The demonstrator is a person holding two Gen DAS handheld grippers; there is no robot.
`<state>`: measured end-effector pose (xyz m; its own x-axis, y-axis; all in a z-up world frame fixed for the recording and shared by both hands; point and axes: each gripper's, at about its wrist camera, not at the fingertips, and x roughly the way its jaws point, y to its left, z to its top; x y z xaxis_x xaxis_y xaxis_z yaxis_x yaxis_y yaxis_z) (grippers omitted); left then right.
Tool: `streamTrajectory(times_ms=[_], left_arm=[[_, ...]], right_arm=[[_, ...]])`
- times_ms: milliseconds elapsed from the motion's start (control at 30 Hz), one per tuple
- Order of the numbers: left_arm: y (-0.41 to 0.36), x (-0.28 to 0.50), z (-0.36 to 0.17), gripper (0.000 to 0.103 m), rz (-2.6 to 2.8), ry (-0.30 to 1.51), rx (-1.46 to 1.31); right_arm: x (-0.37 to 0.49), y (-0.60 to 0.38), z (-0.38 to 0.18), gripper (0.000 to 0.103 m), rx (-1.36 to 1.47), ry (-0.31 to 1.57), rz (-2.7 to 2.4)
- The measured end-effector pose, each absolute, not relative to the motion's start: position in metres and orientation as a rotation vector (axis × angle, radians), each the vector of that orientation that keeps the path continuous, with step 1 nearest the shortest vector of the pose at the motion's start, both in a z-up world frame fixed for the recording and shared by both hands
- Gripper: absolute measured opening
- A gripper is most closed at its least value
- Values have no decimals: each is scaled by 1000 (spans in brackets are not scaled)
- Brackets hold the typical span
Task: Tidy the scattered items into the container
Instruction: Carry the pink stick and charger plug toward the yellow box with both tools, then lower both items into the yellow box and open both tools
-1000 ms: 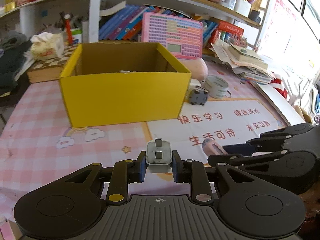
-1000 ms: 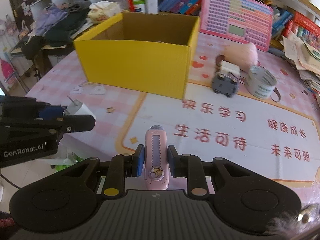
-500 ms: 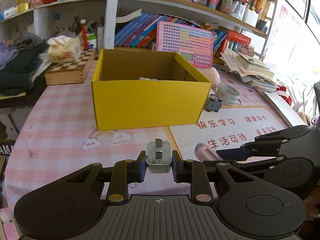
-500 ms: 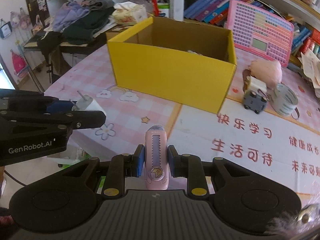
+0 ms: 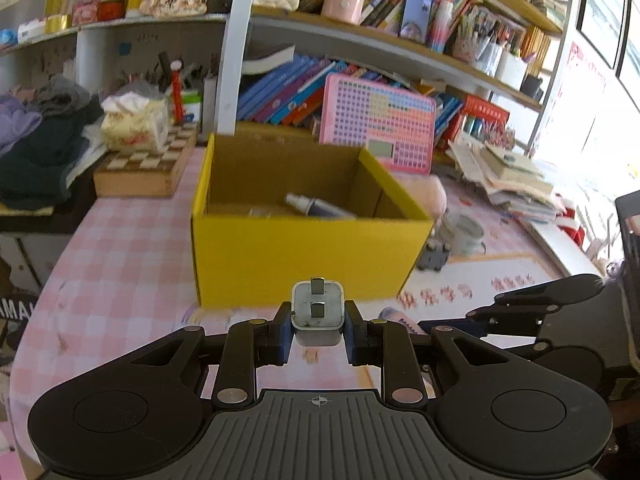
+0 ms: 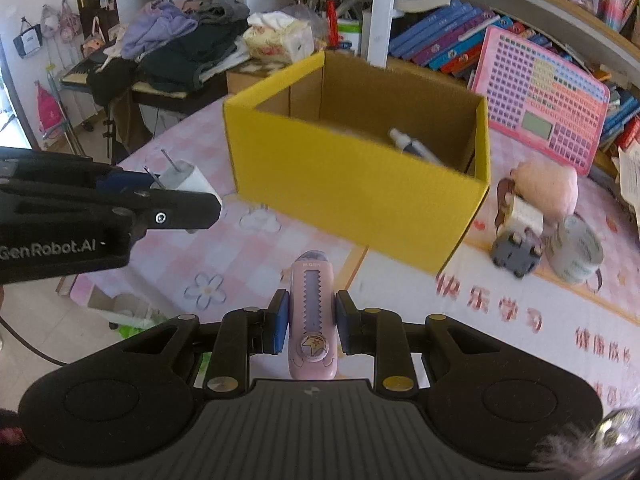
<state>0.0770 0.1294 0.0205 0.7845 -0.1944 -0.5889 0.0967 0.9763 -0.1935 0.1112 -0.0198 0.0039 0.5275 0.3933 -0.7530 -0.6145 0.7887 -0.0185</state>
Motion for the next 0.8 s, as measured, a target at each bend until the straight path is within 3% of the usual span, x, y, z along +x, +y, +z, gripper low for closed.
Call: streamTrajectory(times_ms=[433, 800], left_arm=[[129, 147, 62, 24, -168, 545, -99], [128, 222, 46, 24, -180, 630, 5]], right_arm=[[189, -20, 62, 23, -278, 669, 680], [268, -8, 53, 23, -349, 709, 695]])
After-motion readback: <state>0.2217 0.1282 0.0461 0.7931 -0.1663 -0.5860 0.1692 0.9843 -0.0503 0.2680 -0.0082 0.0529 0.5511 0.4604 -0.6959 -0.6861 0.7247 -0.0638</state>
